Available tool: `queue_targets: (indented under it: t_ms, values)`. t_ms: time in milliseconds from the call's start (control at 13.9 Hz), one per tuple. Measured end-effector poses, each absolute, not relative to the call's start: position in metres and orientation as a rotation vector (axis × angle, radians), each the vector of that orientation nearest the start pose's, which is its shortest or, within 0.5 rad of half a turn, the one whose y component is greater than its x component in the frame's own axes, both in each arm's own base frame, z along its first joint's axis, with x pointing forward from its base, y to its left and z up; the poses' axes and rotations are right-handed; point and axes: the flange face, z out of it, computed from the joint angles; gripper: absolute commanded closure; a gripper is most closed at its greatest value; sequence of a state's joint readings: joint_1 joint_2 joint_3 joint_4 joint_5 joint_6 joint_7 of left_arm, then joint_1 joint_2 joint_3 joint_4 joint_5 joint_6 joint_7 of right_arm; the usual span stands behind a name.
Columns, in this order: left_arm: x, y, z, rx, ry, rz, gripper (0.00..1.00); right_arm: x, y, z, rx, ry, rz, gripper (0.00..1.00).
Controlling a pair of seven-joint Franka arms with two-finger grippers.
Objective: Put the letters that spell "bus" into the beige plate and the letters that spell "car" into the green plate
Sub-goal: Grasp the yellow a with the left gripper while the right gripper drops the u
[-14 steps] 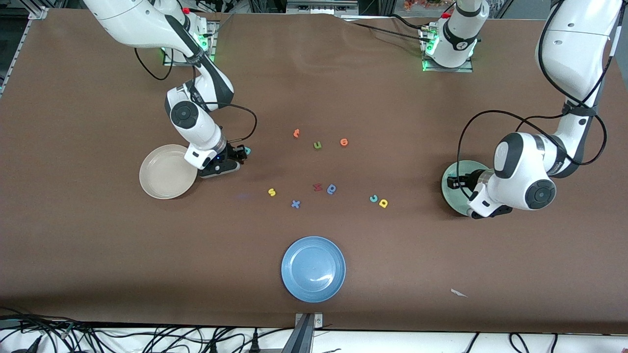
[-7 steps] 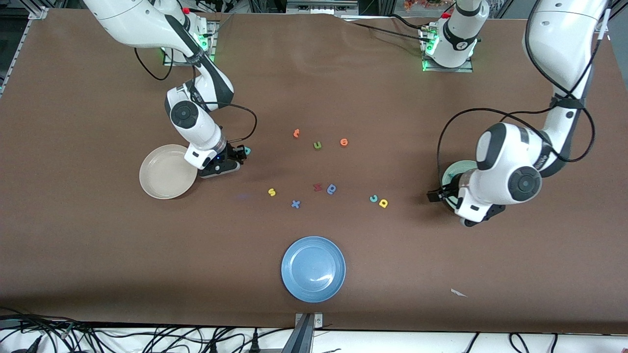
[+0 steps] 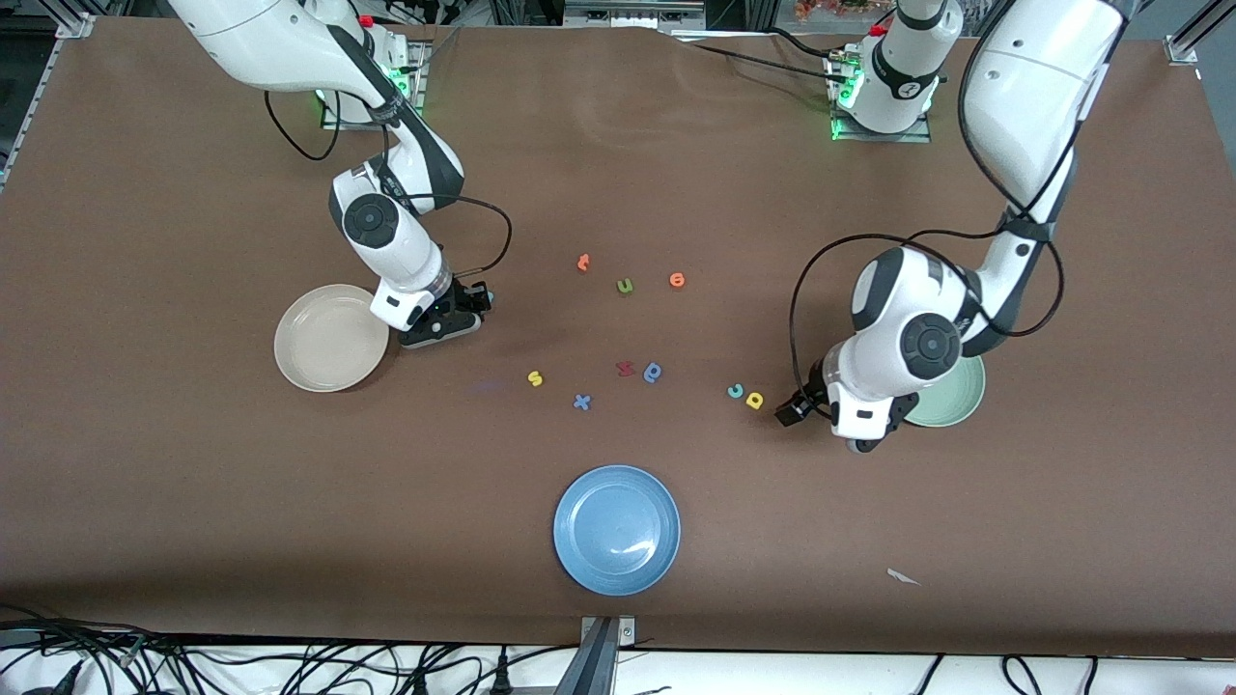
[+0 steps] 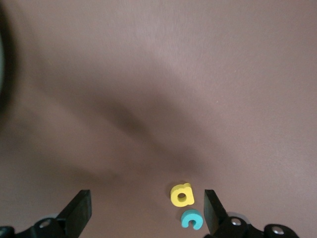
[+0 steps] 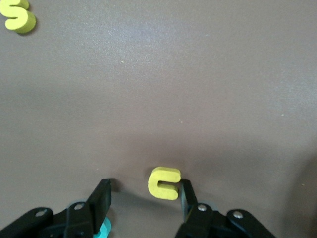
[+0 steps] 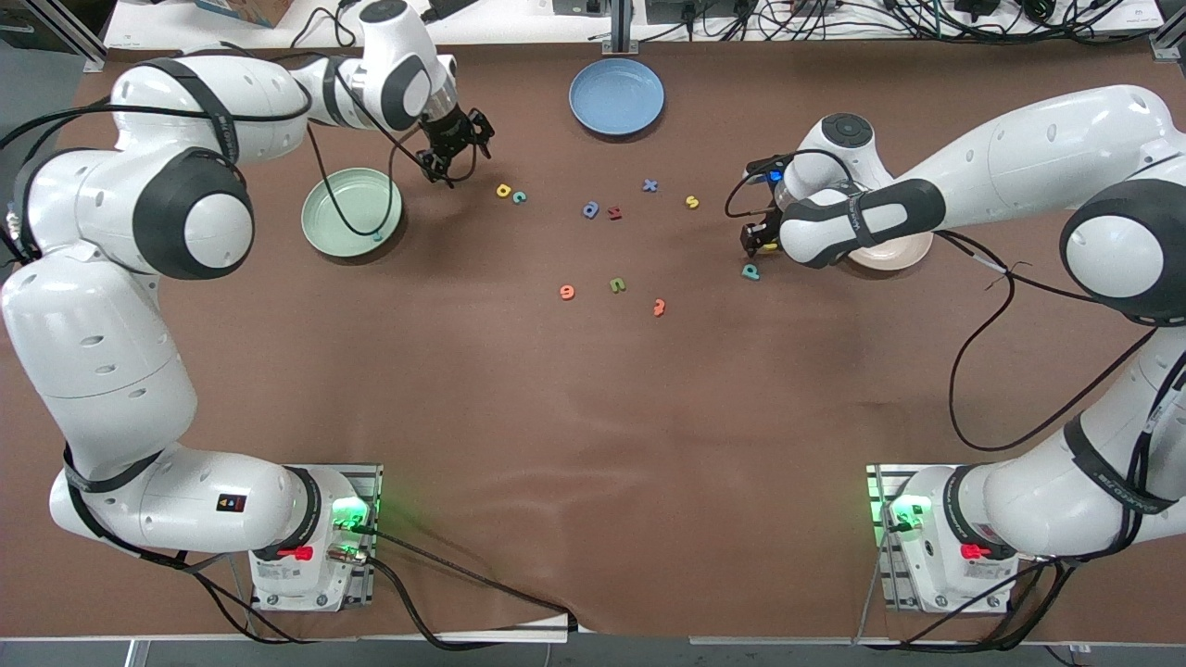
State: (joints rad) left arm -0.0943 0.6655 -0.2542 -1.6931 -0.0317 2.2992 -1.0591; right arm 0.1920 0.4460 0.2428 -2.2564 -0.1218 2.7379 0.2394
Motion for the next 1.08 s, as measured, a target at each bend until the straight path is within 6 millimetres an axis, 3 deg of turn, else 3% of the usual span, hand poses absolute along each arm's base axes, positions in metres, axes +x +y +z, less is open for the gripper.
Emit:
queue_targets:
  t_ms: [432,505,793,1081]
  values:
    - [0.630,-0.268,0.193,-2.953,-1.325,0.264,0.02,0.489,0.236,0.176,-3.044,-0.432,-0.057,0.63]
    - [0.630,-0.271,0.190,-2.950,-1.326,0.263,0.07,0.489,0.236,0.176,-3.044,-0.432,-0.058,0.69]
    - [0.632,-0.266,0.178,-2.933,-1.311,0.255,0.10,0.489,0.236,0.177,-3.043,-0.434,-0.061,0.83]
    - [0.630,-0.268,0.171,-2.929,-1.304,0.267,0.26,0.491,0.235,0.181,-3.044,-0.444,-0.068,0.83]
